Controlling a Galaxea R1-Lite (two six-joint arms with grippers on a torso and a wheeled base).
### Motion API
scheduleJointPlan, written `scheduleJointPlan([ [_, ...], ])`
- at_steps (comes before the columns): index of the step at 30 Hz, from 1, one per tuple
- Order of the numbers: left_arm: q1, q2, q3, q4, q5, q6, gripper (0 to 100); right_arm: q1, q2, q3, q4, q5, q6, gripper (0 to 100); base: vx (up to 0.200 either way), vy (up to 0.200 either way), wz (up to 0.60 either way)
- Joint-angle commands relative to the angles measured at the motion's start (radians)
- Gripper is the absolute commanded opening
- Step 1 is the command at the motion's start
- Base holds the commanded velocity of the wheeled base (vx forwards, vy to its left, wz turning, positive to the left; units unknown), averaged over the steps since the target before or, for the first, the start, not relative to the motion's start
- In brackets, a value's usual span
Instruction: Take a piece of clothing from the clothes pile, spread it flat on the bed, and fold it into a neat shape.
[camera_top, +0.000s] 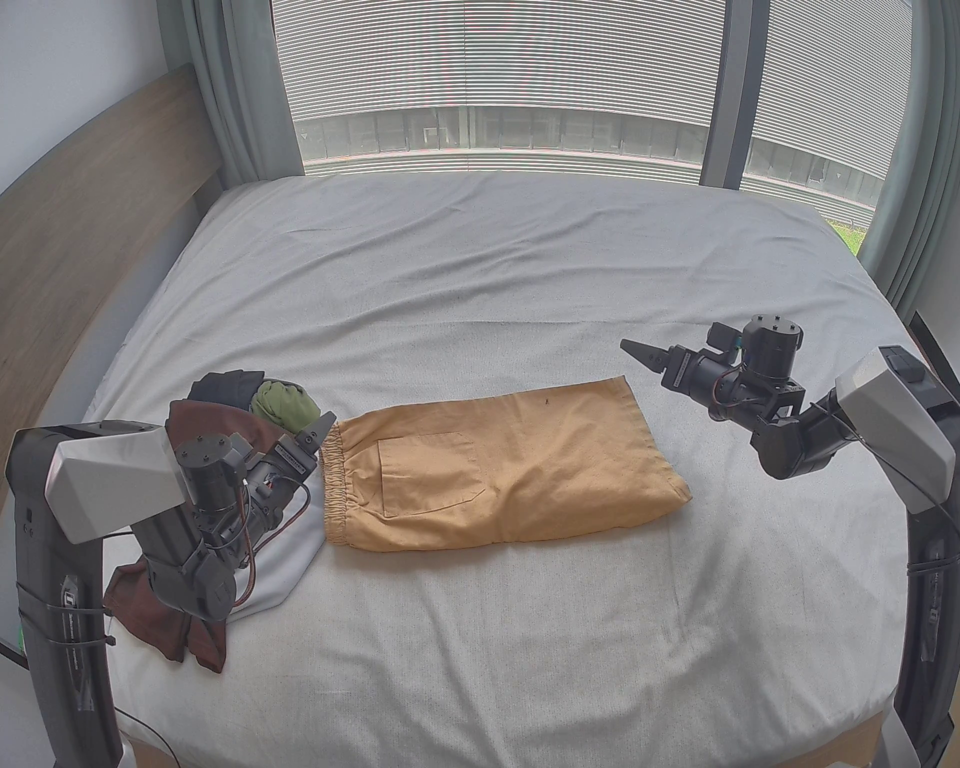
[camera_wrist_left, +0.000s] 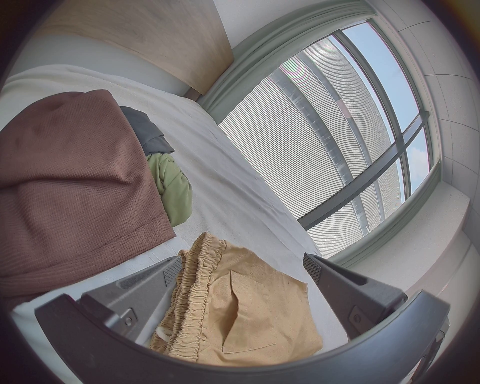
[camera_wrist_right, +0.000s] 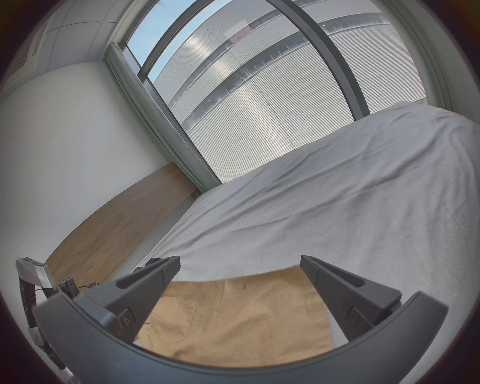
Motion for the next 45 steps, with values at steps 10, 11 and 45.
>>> scheduleJointPlan([
  [10,0.004,-0.291,0.327,0.000,-0.262,0.047,100,0.009,-0.220,0.451,-0.140,0.006,0.006,100,0.000,0.000,0.00],
  [11,0.015,-0.303,0.396,0.000,-0.333,0.142,100,0.014,-0.221,0.519,-0.180,0.005,0.009,100,0.000,0.000,0.00],
  [45,0.064,-0.223,0.479,0.002,-0.379,0.428,100,0.055,-0.080,0.712,-0.183,0.017,-0.024,100,0.000,0.000,0.00],
])
